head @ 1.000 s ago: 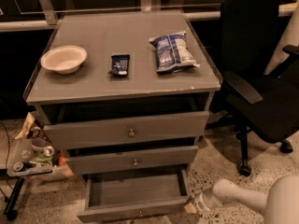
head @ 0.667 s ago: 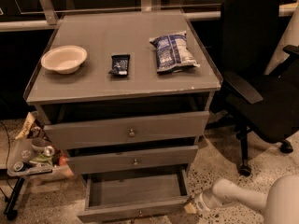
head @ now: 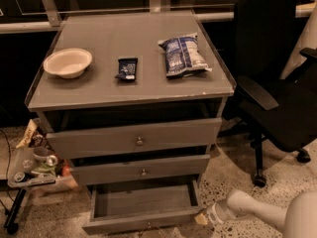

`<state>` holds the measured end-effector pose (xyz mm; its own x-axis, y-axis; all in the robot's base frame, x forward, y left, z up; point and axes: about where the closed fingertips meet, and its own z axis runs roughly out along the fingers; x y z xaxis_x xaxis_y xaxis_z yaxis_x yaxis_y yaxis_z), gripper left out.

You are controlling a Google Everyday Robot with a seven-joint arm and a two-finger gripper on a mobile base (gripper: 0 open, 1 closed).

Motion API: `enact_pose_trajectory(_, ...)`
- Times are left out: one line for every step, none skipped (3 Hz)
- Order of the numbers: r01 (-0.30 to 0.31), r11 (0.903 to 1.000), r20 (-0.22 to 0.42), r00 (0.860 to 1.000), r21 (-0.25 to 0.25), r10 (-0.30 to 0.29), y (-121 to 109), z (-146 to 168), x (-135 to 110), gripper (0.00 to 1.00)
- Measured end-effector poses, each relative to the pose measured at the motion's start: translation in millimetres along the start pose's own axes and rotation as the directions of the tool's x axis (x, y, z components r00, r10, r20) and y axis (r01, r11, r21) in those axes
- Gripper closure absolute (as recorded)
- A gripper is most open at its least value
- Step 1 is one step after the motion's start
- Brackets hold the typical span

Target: Close bottom drawer

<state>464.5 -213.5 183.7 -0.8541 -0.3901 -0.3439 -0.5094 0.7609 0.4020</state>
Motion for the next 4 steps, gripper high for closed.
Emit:
enact_pose_trajectory(-0.006,0.9998,0.035,0.999,0.016,0.006,-5,-6,-10,1.0)
enact_pose_trajectory(-0.014,0.9993,0.072,0.997,0.035,0.011,-12,-12,-24,1.0)
enact_pose_trajectory(-0.02,0.9985,0.109,0.994,0.05,0.014,-19,-18,-39,1.0)
enact_pose_trajectory(-0.02,0.9985,0.109,0.994,0.05,0.014,-19,-18,-39,1.0)
